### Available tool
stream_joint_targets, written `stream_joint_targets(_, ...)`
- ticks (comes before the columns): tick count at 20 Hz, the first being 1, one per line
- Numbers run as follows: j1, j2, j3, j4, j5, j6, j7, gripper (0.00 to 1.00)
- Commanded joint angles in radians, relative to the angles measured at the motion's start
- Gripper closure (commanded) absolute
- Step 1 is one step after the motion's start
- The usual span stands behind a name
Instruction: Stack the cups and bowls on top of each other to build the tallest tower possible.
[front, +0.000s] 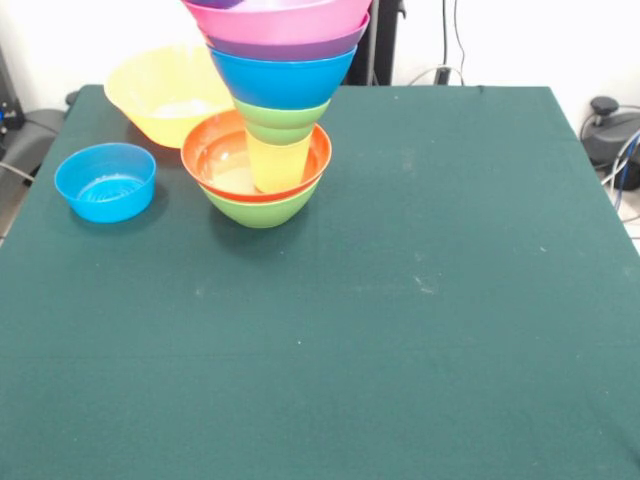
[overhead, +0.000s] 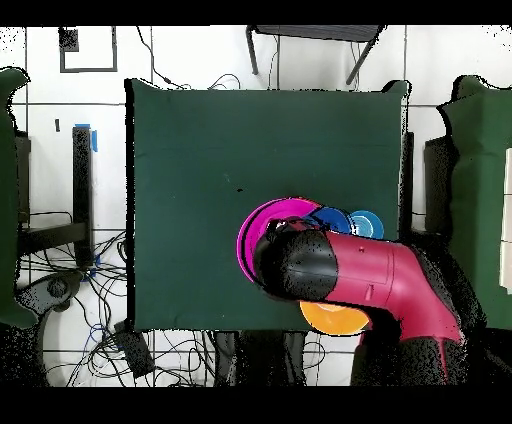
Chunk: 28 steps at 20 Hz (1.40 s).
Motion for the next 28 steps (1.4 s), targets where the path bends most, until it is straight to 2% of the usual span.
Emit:
stream_joint_targets(1, 0.061, 0.100, -0.023, 0.056, -0.108, -0.084, 0.107, 1.00)
stream_joint_targets(9, 0.072, 0.114, -0.044, 0.057, -0.105, -0.104, 0.090, 1.00)
stream_joint_targets(28, 0.132, 0.050, -0.056, 0.077, -0.011, 0.024, 0.104, 1.00)
